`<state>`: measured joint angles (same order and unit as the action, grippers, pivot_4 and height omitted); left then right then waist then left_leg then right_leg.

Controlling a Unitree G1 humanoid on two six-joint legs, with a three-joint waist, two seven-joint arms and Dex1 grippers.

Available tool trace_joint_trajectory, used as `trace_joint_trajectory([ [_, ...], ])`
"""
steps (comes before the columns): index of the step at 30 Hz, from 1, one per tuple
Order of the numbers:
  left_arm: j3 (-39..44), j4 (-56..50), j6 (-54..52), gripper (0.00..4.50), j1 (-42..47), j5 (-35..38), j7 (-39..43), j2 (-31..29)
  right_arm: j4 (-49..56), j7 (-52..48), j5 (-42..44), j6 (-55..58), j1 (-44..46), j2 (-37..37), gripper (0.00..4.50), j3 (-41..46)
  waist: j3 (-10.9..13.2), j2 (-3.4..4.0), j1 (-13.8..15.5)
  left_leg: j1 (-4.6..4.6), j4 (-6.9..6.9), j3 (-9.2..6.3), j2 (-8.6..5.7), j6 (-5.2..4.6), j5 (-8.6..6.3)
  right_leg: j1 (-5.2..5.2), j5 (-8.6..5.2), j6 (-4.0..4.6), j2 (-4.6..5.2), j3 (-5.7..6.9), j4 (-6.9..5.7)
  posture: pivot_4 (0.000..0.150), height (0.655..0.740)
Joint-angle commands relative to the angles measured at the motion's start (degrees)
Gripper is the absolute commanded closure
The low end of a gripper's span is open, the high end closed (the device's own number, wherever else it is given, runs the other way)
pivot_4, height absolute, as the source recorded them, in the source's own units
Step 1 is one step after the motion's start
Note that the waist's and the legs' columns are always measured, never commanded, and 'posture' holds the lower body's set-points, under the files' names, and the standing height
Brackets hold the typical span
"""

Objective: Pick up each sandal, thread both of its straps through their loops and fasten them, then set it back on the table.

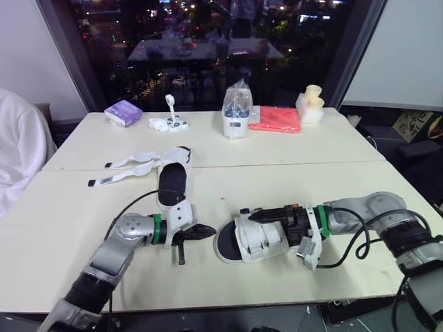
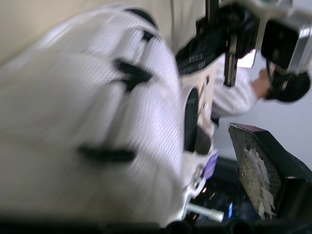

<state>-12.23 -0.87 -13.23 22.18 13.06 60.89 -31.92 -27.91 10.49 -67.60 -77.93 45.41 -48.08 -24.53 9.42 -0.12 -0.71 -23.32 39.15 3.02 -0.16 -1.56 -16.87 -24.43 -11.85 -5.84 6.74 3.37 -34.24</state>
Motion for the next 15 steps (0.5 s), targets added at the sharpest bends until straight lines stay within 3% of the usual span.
trace_joint_trajectory([
  [1, 2.9, -2.3, -0.8, 4.50, 0.2, 1.4, -1.0, -0.7, -0.1, 3.9, -2.5, 0.1, 1.7, 0.0, 1.04, -1.9, 0.0, -0.01, 0.0, 0.00, 0.00, 0.00, 0.00, 0.00, 0.00, 0.00, 0.00, 0.00, 0.00, 0.00, 0.01, 0.150, 0.7400],
  [4, 4.7, -2.7, -2.5, 4.50, 1.2, 2.4, -2.2, -0.5, -0.7, 6.4, -4.0, 0.9, 2.6, 0.2, 1.80, -3.6, 0.0, -0.02, -0.2, -0.01, 0.00, 0.01, -0.01, 0.22, 0.13, 0.00, 0.00, 0.00, 0.00, 0.00, 0.00, 0.150, 0.7400],
  [9, 6.6, -3.2, -4.4, 4.50, 2.6, 3.7, -3.6, -0.5, -1.1, 9.8, -5.7, 2.4, 3.7, -0.4, 4.26, -5.7, 0.1, -0.02, -0.3, 0.00, -0.01, 0.00, 0.00, 0.28, 0.16, -0.01, 0.00, -0.01, -0.03, 0.00, -0.03, 0.150, 0.7400],
  [10, 6.7, -3.4, -4.6, 4.50, 2.6, 3.8, -3.6, -0.5, -1.1, 10.4, -6.0, 2.8, 3.9, -0.6, 4.45, -6.0, 0.1, -0.02, -0.3, 0.00, -0.01, 0.00, 0.01, 0.32, 0.19, -0.01, 0.00, -0.01, -0.03, 0.00, -0.03, 0.150, 0.7400],
  [15, 7.1, -4.3, -5.2, 4.50, 2.6, 4.2, -4.2, -0.7, -3.0, 8.2, -1.4, 4.3, 3.9, -1.2, 4.45, -5.2, 0.1, -0.01, -0.3, 0.00, -0.01, 0.01, 0.00, 0.42, 0.25, -0.01, 0.01, -0.01, -0.04, 0.00, -0.03, 0.150, 0.7400],
])
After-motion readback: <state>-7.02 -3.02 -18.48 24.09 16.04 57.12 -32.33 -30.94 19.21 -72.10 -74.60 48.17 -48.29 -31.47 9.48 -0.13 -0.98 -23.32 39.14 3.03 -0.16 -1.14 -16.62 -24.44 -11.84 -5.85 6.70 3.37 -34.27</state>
